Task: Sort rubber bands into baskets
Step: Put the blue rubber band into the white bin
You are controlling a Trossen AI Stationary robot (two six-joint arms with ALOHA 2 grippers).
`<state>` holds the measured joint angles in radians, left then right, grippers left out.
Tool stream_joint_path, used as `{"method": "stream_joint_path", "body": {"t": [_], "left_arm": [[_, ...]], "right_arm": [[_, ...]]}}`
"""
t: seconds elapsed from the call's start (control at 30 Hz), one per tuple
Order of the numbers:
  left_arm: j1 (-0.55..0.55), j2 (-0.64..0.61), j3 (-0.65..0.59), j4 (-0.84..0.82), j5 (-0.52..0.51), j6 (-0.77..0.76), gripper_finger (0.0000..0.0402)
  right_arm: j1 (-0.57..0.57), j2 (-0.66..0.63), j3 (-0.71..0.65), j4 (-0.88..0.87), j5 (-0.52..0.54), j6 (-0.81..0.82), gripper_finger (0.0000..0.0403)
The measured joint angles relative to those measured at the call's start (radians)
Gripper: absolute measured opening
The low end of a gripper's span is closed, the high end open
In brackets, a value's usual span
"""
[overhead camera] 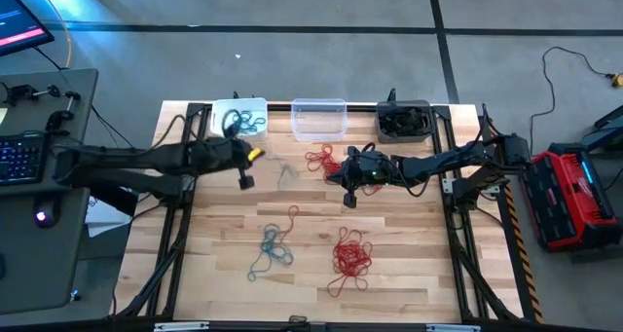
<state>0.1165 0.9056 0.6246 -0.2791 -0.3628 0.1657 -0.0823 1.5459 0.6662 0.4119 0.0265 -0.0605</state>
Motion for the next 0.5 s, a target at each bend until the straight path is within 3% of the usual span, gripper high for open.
{"method": "stream_joint_path", "body": {"t": [0.27, 0.5], "left_arm": [[0.141, -0.055, 0.000, -0.009, -0.181, -0.034, 0.0000], [0.209, -0.055, 0.000, -0.012, -0.199, -0.034, 0.0000]], "right_arm": [[0.000, 0.000, 0.000, 0.004, 0.000, 0.000, 0.0000], [0.000, 0.000, 0.000, 0.003, 0.000, 0.000, 0.0000]]}}
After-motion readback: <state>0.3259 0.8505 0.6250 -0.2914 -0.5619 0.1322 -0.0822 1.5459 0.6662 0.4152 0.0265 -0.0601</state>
